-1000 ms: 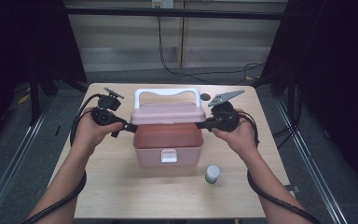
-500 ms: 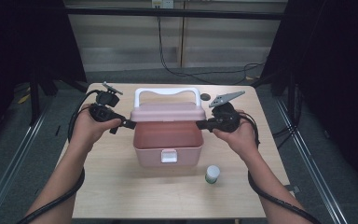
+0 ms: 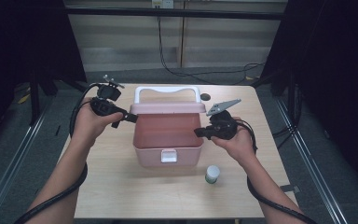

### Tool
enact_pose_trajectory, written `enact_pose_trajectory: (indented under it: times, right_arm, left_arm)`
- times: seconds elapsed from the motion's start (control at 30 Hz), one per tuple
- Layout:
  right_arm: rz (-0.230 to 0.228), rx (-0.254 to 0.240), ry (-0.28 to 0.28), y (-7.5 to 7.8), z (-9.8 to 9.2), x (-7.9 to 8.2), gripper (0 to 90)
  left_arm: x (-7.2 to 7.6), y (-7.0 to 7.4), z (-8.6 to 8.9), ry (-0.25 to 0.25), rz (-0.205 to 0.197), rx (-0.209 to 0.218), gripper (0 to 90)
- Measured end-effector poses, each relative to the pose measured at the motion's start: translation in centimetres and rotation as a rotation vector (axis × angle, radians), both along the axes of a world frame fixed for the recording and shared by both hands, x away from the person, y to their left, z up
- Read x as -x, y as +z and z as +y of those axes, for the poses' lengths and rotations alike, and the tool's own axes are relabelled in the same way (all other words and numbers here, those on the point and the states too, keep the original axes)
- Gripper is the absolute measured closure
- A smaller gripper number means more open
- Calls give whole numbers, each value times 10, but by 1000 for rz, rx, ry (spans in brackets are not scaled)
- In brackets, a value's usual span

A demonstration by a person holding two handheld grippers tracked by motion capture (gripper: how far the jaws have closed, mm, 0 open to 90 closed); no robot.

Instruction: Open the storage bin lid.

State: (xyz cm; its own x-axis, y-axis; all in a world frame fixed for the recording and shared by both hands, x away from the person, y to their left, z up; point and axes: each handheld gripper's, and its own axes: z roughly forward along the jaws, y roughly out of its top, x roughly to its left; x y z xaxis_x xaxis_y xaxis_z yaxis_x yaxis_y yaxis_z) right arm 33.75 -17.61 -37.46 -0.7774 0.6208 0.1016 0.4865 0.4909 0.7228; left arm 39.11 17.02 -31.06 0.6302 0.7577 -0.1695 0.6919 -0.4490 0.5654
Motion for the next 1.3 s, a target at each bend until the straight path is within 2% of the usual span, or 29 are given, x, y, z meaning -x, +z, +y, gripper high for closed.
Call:
enact_pose_trajectory:
  times: [0.27,0.7,0.87,1.1,1.3]
  right_arm:
    - [21,1,14,-11,-2,4,900]
    - [28,-2,35,-16,3,6,897]
    - [31,-5,36,-18,3,6,897]
    - [27,-10,45,-20,4,8,900]
    - [28,-14,49,-21,5,9,896]
  left_arm:
    - [-3,7,-3,-4,-17,11,489]
    - [-12,20,-6,-1,-41,63,624]
    - [-14,22,-7,25,-63,52,669]
    - [-19,26,-10,48,-73,32,702]
    - [-22,28,-11,66,-81,34,714]
